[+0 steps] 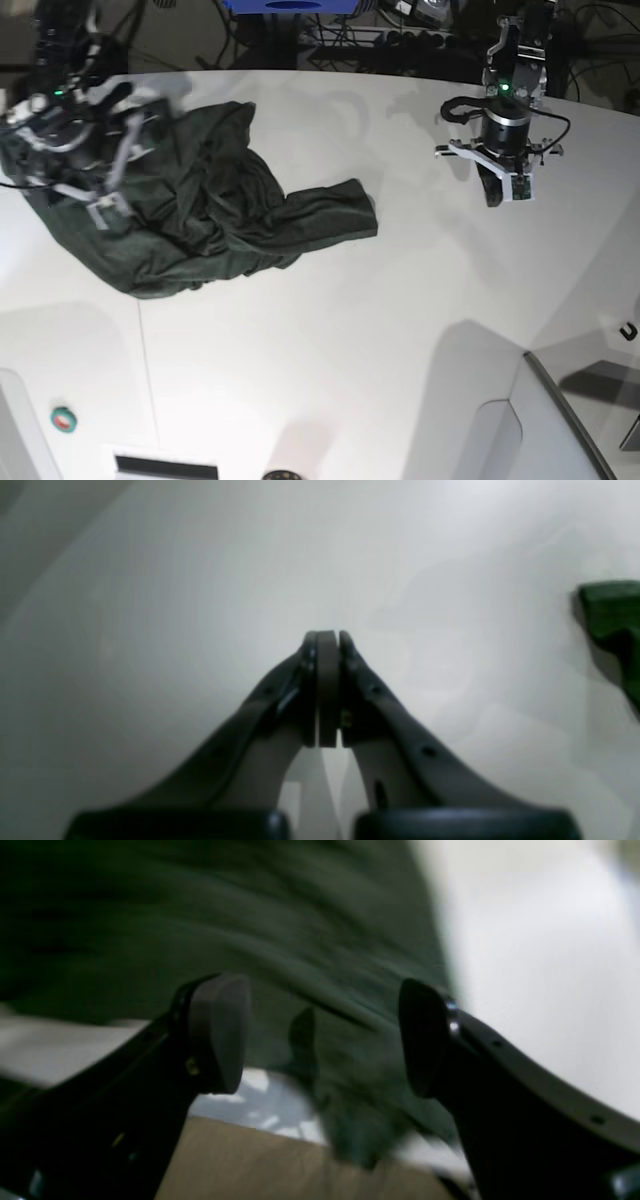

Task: Layout the t-shirt on the table in an organized manner, then fold the t-shirt properly
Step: 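Grasp a fold of the shirt with the right gripper and lift it, then grasp a sleeve with the left gripper and stretch it away from the right gripper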

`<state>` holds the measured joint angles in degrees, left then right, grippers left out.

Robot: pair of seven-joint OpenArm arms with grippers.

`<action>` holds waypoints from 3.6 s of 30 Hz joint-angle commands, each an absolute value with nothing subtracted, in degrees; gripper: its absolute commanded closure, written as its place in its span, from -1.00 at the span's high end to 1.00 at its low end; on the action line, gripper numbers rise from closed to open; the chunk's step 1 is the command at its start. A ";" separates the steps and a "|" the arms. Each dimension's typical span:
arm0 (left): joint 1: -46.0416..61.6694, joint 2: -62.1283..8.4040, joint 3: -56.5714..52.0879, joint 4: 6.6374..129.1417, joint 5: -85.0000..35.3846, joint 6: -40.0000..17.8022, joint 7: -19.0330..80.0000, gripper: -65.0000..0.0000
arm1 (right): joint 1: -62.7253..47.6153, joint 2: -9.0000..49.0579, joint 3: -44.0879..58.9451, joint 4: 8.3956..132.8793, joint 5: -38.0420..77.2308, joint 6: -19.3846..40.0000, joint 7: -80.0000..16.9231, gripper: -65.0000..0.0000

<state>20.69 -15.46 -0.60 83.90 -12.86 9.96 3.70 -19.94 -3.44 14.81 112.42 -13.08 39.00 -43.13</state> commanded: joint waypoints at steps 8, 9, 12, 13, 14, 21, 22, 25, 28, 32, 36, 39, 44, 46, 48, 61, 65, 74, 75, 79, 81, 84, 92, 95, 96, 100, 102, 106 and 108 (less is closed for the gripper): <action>22.90 -16.40 -1.01 84.88 -12.70 9.98 2.15 -1.00 | -14.37 -2.77 3.82 109.49 -13.49 29.49 -42.33 0.33; 23.08 -16.40 -1.01 85.14 -12.70 9.98 2.15 -1.00 | -13.58 -2.77 3.38 108.88 -13.49 29.32 -42.33 0.33; 23.87 -16.40 -1.01 85.14 -12.70 9.98 2.15 -1.00 | -10.51 -2.68 1.63 106.68 -13.49 29.14 -42.33 0.33; 24.40 -16.40 -1.01 85.14 -12.70 9.98 2.15 -0.91 | -9.36 -2.68 1.01 105.45 -13.49 29.14 -42.51 0.33; 24.66 -16.40 -1.01 85.23 -12.70 9.98 2.15 -0.80 | -8.48 -2.68 0.66 104.40 -13.49 29.05 -42.51 0.33; 27.03 -16.48 -3.03 88.22 -12.70 9.98 2.15 -0.12 | -7.60 -2.77 -1.36 99.74 -13.58 29.05 -42.51 0.33; 27.12 -16.40 -3.82 88.31 -12.70 9.98 2.15 -0.10 | -7.78 -2.86 -1.36 99.74 -13.58 29.05 -42.51 0.33; 27.21 -16.40 -4.97 88.13 -12.70 9.98 2.15 -0.11 | -8.31 -2.86 -1.80 99.91 -13.58 29.05 -42.51 0.33; 27.21 -16.57 -4.97 87.78 -12.70 9.98 2.15 -0.11 | -8.57 -3.21 -1.45 99.91 -13.58 29.05 -42.51 0.33; 27.21 -16.48 -4.97 87.78 -12.70 9.98 2.15 -0.11 | -9.45 -3.21 -1.63 99.82 -13.58 29.05 -42.51 0.33; 27.12 -16.40 -4.97 87.78 -12.70 9.98 2.15 -0.11 | -9.54 -3.30 -1.71 99.56 -13.58 29.05 -42.51 0.33; 27.12 -16.40 -4.88 87.78 -12.70 9.98 2.15 -0.11 | -9.80 -4.44 -1.71 99.56 -13.58 29.05 -42.51 0.33; 27.21 -16.40 -4.62 87.78 -12.70 9.98 2.15 -0.11 | -10.77 -6.37 -1.80 99.56 -13.58 29.05 -42.42 0.33; 27.30 -16.40 -4.62 87.78 -12.70 9.98 2.15 -0.11 | -10.42 -6.46 -1.89 98.77 -13.49 29.05 -42.24 0.33; 27.47 -16.40 -4.70 87.78 -12.70 9.98 2.15 -0.11 | -9.10 -6.55 -3.30 95.60 -13.49 29.05 -42.15 0.33; 27.65 -16.40 -4.88 87.78 -12.70 9.98 2.15 -0.11 | -13.14 -6.73 -6.90 101.14 -13.49 29.32 -42.51 -0.99; 27.30 -16.40 -4.70 87.78 -12.70 9.98 2.15 -0.11 | -17.89 -6.46 -11.91 108.26 -13.49 29.32 -44.35 -0.98; 26.95 -16.48 -4.88 87.78 -12.70 9.98 2.15 -0.11 | -30.64 -4.18 -22.73 110.64 -13.49 31.69 -40.84 -0.98; 26.95 -16.48 -4.88 87.78 -12.70 9.98 2.15 -0.11 | -30.81 -4.18 -23.69 110.11 -13.49 31.87 -40.84 -0.98; 26.77 -16.40 -4.53 87.87 -12.70 9.98 2.15 -0.11 | -28.79 -4.44 -25.27 103.87 -13.49 31.87 -40.66 -0.98; 26.24 -16.31 -4.26 88.04 -12.70 9.98 2.33 -0.11 | -27.47 -4.62 -25.36 101.49 -13.49 31.87 -40.84 -0.97; 26.07 -16.31 -4.18 87.96 -12.70 9.98 2.42 -0.11 | -27.21 -4.53 -25.54 101.67 -13.49 31.87 -40.84 -0.90; 24.04 -12.62 -1.63 89.19 -12.70 9.98 2.51 -0.11 | -27.21 -2.07 -23.52 109.85 -13.76 31.60 -40.92 0.08; 22.99 -12.26 2.42 89.89 -12.70 9.98 2.51 -0.24 | -25.89 -1.80 -19.12 112.04 -13.76 31.60 -40.92 0.13; 22.46 -12.26 4.26 90.07 -12.70 9.98 2.51 -0.34 | -24.92 -1.80 -17.27 112.04 -13.76 31.60 -40.92 0.13; 19.03 -11.47 12.70 89.54 -12.70 9.98 2.15 -1.00 | -18.95 -1.89 -7.34 111.87 -13.67 31.60 -40.92 0.13; 16.40 -10.42 17.19 88.92 -12.70 9.98 2.15 -1.00 | -15.87 -1.89 -2.86 111.78 -13.67 31.60 -40.92 0.13; 10.86 -6.99 25.54 82.95 -12.70 9.98 2.24 -1.00 | -9.19 -1.89 4.70 107.47 -13.67 31.60 -40.92 0.13; 8.22 -4.79 28.53 77.23 -12.53 9.98 2.42 -1.00 | -5.32 -1.45 8.22 102.46 -13.67 31.60 -40.92 0.13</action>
